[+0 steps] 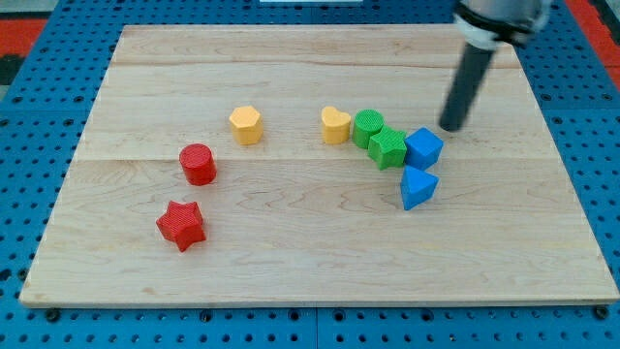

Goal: Move the hexagon and red blocks towards the bottom left corner of the board

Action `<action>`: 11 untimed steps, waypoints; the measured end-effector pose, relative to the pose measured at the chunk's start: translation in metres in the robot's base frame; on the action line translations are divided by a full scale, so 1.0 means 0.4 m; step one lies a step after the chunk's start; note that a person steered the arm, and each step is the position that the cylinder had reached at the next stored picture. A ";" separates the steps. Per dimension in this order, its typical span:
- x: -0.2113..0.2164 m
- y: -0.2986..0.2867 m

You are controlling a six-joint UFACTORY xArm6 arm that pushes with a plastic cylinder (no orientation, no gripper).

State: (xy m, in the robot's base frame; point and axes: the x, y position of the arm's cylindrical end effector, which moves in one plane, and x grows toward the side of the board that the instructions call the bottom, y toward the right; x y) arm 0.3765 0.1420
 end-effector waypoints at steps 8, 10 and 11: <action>0.092 -0.642; 0.143 -0.531; 0.191 -0.597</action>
State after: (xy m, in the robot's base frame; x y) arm 0.4530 -0.0969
